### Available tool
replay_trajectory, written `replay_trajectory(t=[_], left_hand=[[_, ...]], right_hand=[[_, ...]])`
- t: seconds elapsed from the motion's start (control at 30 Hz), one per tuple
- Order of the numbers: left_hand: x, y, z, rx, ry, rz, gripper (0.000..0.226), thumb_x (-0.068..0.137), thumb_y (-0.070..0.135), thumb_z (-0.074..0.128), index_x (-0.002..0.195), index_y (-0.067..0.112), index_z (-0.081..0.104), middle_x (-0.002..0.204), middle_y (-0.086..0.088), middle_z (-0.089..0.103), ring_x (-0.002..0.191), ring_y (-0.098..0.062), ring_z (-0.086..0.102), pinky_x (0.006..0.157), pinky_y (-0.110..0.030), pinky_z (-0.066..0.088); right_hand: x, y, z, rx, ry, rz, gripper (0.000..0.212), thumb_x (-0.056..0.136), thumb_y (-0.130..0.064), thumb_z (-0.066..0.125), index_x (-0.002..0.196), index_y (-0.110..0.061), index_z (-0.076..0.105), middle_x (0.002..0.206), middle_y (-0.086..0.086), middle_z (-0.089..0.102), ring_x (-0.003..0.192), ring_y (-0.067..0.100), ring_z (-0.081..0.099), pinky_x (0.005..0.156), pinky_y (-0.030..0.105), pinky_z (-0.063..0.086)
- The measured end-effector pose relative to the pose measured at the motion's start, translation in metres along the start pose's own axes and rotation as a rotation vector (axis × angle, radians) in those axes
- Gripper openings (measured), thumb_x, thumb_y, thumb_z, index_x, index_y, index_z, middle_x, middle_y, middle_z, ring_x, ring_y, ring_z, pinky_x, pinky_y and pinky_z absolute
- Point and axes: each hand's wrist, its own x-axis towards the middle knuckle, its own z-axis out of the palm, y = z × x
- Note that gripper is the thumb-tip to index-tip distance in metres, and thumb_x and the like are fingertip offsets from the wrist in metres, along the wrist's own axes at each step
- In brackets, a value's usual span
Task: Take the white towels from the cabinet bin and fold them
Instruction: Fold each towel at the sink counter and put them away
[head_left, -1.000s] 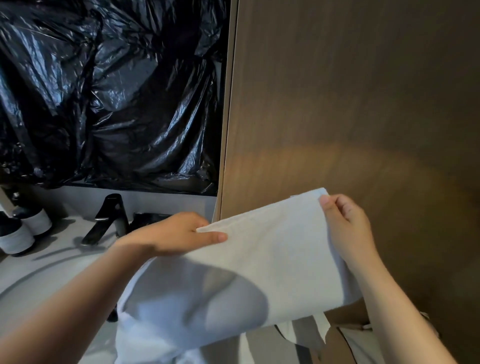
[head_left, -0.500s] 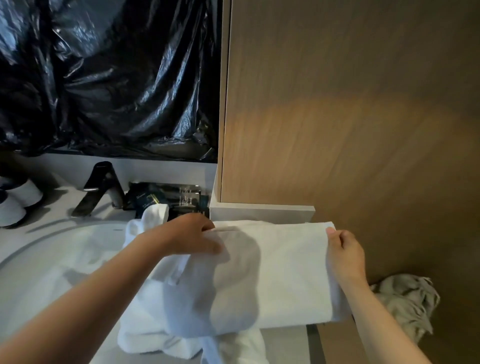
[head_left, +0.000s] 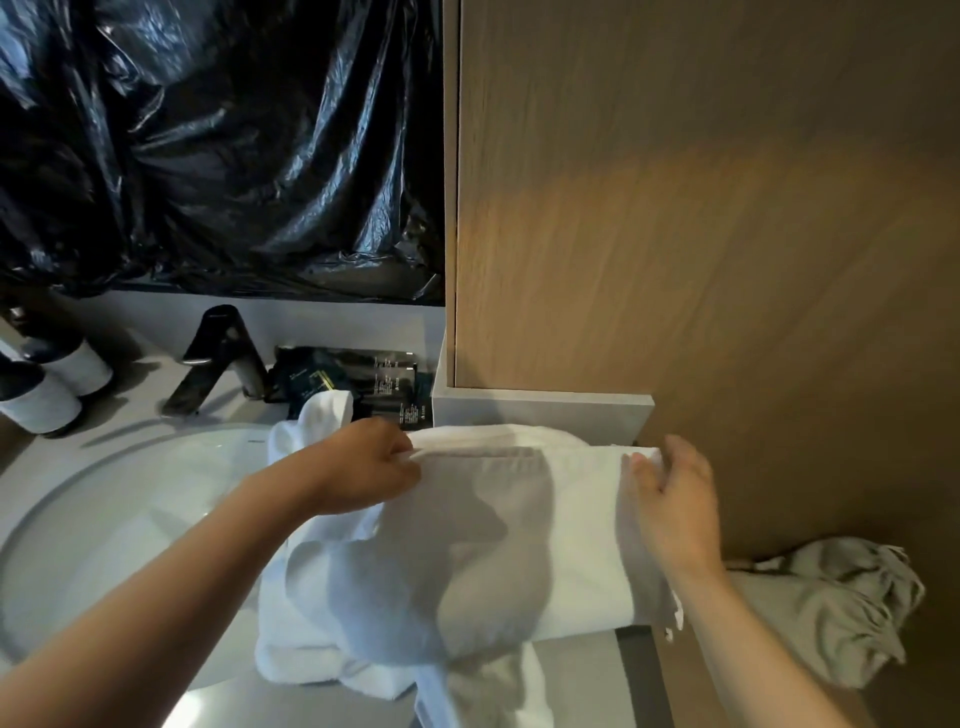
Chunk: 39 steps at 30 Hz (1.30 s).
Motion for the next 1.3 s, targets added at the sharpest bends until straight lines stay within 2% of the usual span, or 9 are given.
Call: replay_trajectory(t=[0.17,0.27,0.33,0.47,0.63,0.77,0.87,1.03,1.3], left_hand=[[-0.015,-0.004,-0.004,-0.144,0.020,0.043,0.019,0.091,0.036,0.060,0.100,0.019,0.063,0.086,0.001,0.063,0.078,-0.013,0.060,0.067,-0.023,0.046],[-0.026,-0.027,-0.013,-0.628,0.005,-0.068,0.067,0.062,0.080,0.063,0.106,0.030,0.063,0.104,0.002,0.070,0.096,-0.012,0.067,0.091,-0.032,0.052],[-0.032,-0.049,-0.013,-0.912,-0.060,-0.140,0.087,0.056,0.085,0.057,0.116,0.022,0.060,0.113,-0.008,0.070,0.107,-0.022,0.065,0.106,-0.046,0.041],[-0.041,-0.069,0.009,-1.083,-0.112,-0.189,0.081,0.083,0.071,0.047,0.121,0.000,0.057,0.117,-0.022,0.065,0.109,-0.037,0.061,0.103,-0.050,0.041],[-0.043,-0.054,0.018,-1.232,-0.007,-0.020,0.042,0.082,0.029,0.056,0.110,-0.002,0.061,0.098,-0.016,0.065,0.085,-0.022,0.062,0.071,-0.026,0.052],[-0.045,-0.043,0.025,-1.274,-0.005,0.059,0.028,0.081,0.017,0.062,0.107,0.011,0.070,0.102,-0.013,0.065,0.094,-0.025,0.057,0.083,-0.033,0.047],[-0.045,-0.041,0.028,-1.222,-0.015,0.078,0.029,0.079,0.015,0.066,0.108,0.012,0.071,0.110,-0.011,0.066,0.105,-0.025,0.053,0.097,-0.040,0.035],[-0.044,-0.038,0.027,-1.223,-0.001,0.075,0.028,0.075,0.018,0.073,0.102,0.011,0.073,0.102,-0.014,0.066,0.099,-0.032,0.049,0.091,-0.050,0.031],[-0.042,-0.009,0.008,-1.122,0.164,0.101,0.020,0.075,0.001,0.071,0.094,0.006,0.072,0.082,-0.011,0.070,0.077,-0.023,0.061,0.072,-0.028,0.055]], right_hand=[[-0.034,-0.031,0.030,0.022,-0.291,-0.448,0.041,0.097,-0.027,0.057,0.136,-0.021,0.052,0.134,-0.012,0.050,0.125,0.006,0.046,0.107,0.013,0.029],[-0.040,-0.042,0.046,0.057,-0.355,-0.449,0.041,0.096,-0.025,0.058,0.137,-0.027,0.051,0.133,-0.019,0.045,0.128,0.004,0.043,0.102,-0.001,0.018],[-0.041,-0.044,0.051,0.055,-0.390,-0.472,0.041,0.097,-0.032,0.056,0.137,-0.031,0.049,0.137,-0.019,0.046,0.131,0.004,0.041,0.111,0.011,0.023],[-0.042,-0.044,0.052,0.033,-0.442,-0.463,0.043,0.096,-0.043,0.055,0.137,-0.035,0.049,0.142,-0.018,0.046,0.135,0.006,0.039,0.117,0.032,0.027],[-0.045,-0.053,0.041,0.164,-0.494,-0.391,0.044,0.088,-0.048,0.056,0.130,-0.038,0.053,0.135,-0.023,0.052,0.128,-0.005,0.045,0.111,0.022,0.035],[-0.053,-0.066,0.023,0.372,-0.532,-0.303,0.046,0.083,-0.041,0.060,0.128,-0.035,0.057,0.130,-0.030,0.053,0.118,-0.022,0.045,0.091,0.000,0.037],[-0.061,-0.068,0.012,0.453,-0.540,-0.232,0.047,0.080,-0.043,0.062,0.127,-0.037,0.059,0.121,-0.031,0.060,0.113,-0.013,0.054,0.088,0.006,0.045],[-0.076,-0.076,0.005,0.527,-0.611,-0.081,0.045,0.077,-0.043,0.064,0.120,-0.029,0.060,0.093,0.012,0.070,0.084,0.026,0.070,0.086,0.035,0.058],[-0.085,-0.106,0.007,0.791,-0.641,0.010,0.047,0.081,-0.014,0.067,0.123,-0.024,0.048,0.082,0.003,0.074,0.074,0.012,0.071,0.057,0.021,0.054]])
